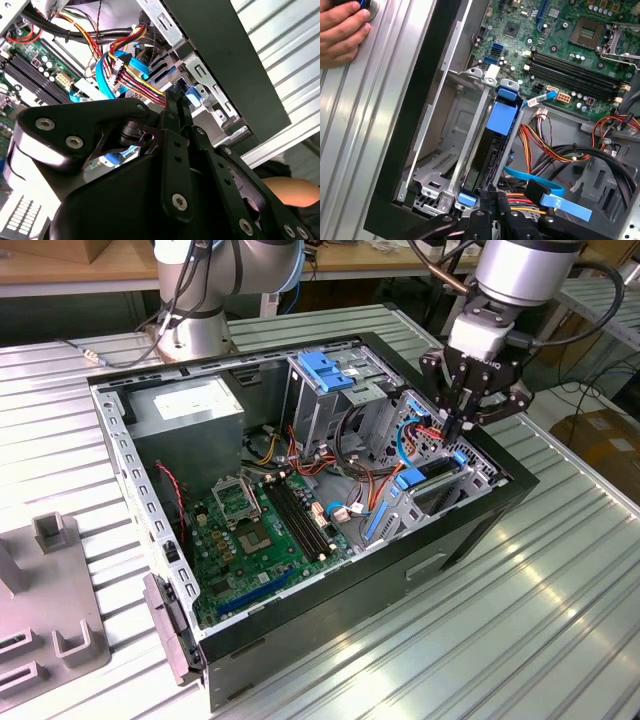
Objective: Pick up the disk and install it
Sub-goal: 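Insert the first disk wire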
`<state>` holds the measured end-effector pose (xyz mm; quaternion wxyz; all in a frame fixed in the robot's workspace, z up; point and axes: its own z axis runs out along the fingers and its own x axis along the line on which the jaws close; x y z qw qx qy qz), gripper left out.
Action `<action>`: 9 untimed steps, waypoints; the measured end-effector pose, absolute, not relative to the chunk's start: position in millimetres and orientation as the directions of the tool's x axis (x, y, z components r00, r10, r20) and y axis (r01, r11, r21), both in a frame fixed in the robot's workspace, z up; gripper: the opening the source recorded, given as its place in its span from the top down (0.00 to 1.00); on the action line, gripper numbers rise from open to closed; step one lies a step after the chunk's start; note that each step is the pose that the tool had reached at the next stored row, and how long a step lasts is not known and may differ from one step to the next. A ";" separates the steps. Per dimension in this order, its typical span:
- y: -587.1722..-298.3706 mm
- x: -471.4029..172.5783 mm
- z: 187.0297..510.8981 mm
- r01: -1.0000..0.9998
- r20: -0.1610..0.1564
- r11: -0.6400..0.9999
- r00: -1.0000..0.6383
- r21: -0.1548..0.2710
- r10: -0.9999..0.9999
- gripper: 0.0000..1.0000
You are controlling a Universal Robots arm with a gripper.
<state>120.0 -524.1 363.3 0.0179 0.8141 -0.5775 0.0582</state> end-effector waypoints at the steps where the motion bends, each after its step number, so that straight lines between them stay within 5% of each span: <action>1: -524.1 120.0 362.8 -0.948 0.115 -0.316 0.310 -0.038 -0.944 0.84; 9: -524.1 120.0 358.2 -0.987 0.115 -0.154 0.149 -0.037 -0.982 0.84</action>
